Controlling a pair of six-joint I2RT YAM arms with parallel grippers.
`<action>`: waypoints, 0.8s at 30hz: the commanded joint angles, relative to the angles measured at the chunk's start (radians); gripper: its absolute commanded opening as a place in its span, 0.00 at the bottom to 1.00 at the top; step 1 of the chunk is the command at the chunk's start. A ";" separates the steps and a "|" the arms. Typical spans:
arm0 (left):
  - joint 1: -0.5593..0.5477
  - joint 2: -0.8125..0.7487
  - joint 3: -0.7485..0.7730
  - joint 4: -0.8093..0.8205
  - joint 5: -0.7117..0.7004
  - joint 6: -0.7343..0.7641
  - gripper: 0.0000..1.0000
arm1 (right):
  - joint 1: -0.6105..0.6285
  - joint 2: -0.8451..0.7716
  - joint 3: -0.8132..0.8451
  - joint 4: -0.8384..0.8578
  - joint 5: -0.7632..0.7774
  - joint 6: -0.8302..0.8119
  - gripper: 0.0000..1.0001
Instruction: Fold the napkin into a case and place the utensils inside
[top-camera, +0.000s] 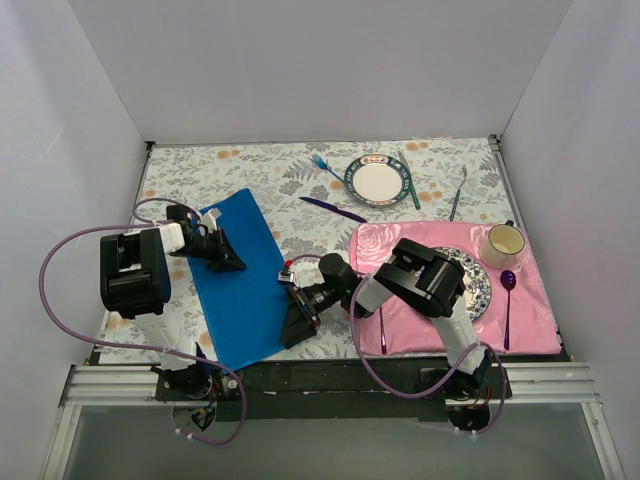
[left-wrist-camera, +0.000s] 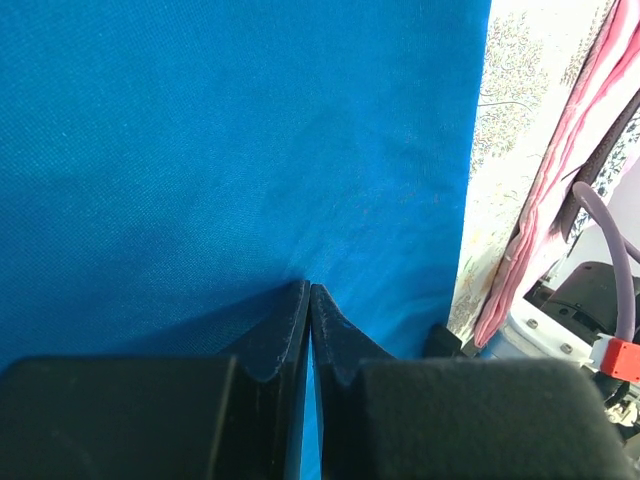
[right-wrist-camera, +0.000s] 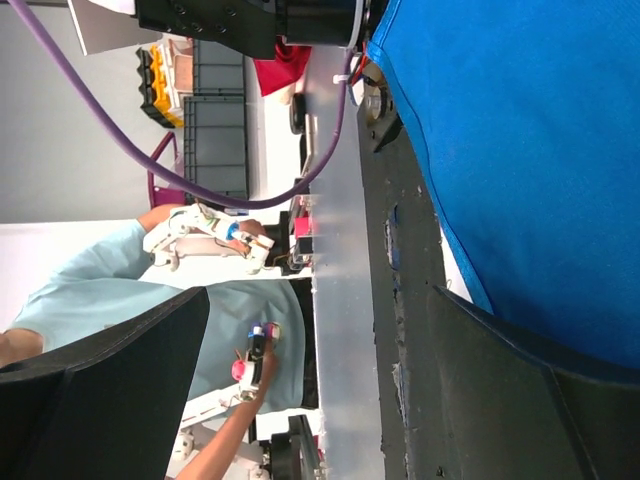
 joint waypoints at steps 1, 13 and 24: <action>0.001 -0.004 0.008 -0.008 -0.103 0.055 0.04 | -0.003 0.050 -0.006 0.099 0.009 0.009 0.99; -0.003 -0.280 0.155 0.036 0.305 -0.053 0.65 | -0.093 -0.275 0.255 -0.626 0.036 -0.543 0.92; -0.143 -0.105 0.170 0.757 0.273 -0.628 0.98 | -0.127 -0.211 0.413 -1.067 0.256 -0.988 0.36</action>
